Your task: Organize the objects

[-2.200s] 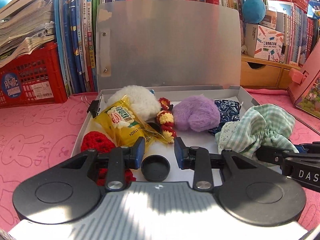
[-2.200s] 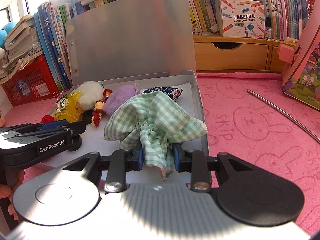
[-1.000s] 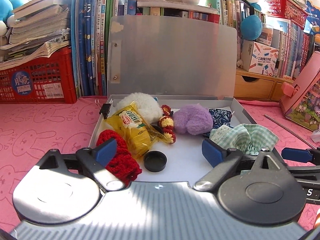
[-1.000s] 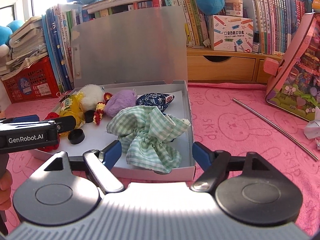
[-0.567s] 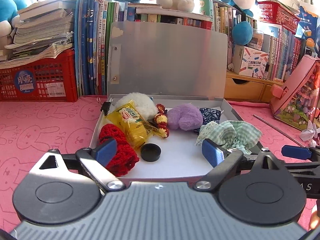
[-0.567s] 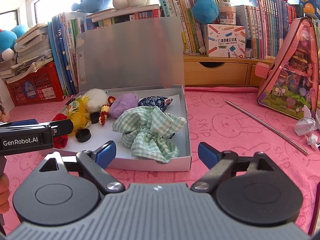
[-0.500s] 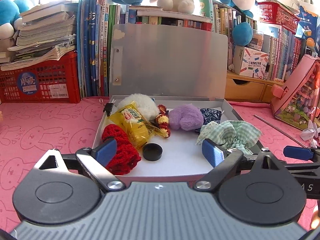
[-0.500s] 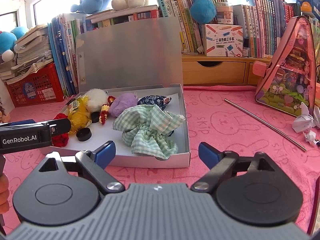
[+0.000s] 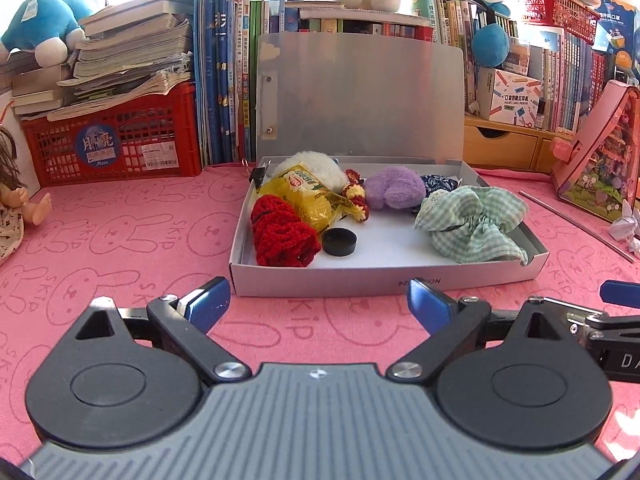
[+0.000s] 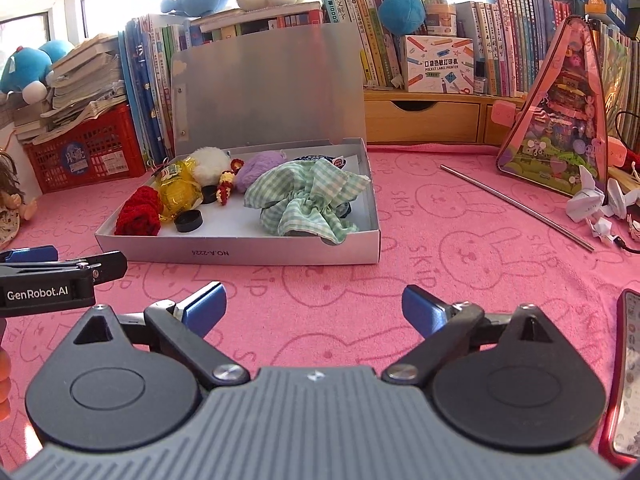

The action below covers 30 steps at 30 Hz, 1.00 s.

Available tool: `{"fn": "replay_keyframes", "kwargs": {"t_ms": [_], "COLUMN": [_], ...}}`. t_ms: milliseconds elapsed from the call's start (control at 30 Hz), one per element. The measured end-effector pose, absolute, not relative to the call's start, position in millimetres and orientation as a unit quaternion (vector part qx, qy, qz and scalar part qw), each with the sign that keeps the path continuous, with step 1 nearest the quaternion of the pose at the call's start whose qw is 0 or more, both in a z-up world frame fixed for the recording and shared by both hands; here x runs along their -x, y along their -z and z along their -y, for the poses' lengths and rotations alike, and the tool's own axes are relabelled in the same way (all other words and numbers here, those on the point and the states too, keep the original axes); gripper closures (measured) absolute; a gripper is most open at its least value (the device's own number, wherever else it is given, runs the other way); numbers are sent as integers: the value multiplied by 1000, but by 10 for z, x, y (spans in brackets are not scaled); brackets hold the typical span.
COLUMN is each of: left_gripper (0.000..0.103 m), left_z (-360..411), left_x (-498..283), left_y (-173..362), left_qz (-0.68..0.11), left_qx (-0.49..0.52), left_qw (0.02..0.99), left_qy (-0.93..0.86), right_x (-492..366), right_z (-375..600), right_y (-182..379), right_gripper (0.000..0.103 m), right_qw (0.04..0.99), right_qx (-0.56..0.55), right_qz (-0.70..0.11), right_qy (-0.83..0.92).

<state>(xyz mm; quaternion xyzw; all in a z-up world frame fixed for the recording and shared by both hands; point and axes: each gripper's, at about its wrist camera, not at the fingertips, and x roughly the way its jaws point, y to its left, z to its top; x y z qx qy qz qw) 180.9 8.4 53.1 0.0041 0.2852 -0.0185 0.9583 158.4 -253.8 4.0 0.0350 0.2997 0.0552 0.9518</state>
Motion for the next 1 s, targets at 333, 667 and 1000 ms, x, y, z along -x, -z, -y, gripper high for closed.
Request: {"fn": "replay_keyframes", "kwargs": {"t_ms": [333, 667, 1000], "left_gripper": [5, 5, 4], "left_z": [-230, -289, -309], "left_x": [-1574, -1529, -1518], "left_y": [-249, -126, -34], "left_qz": [-311, -322, -328], "left_qx": [-7, -3, 1], "left_qw": [950, 947, 945], "left_qy": [7, 1, -4], "right_x": [-1483, -1495, -1485], "right_z": [2495, 2453, 2346], "right_y": [139, 253, 354], "right_gripper": [3, 3, 0], "right_qw": [946, 940, 941], "right_qx": [-32, -27, 6], "right_qz": [-318, -333, -332], "right_qy": [-60, -63, -61]}}
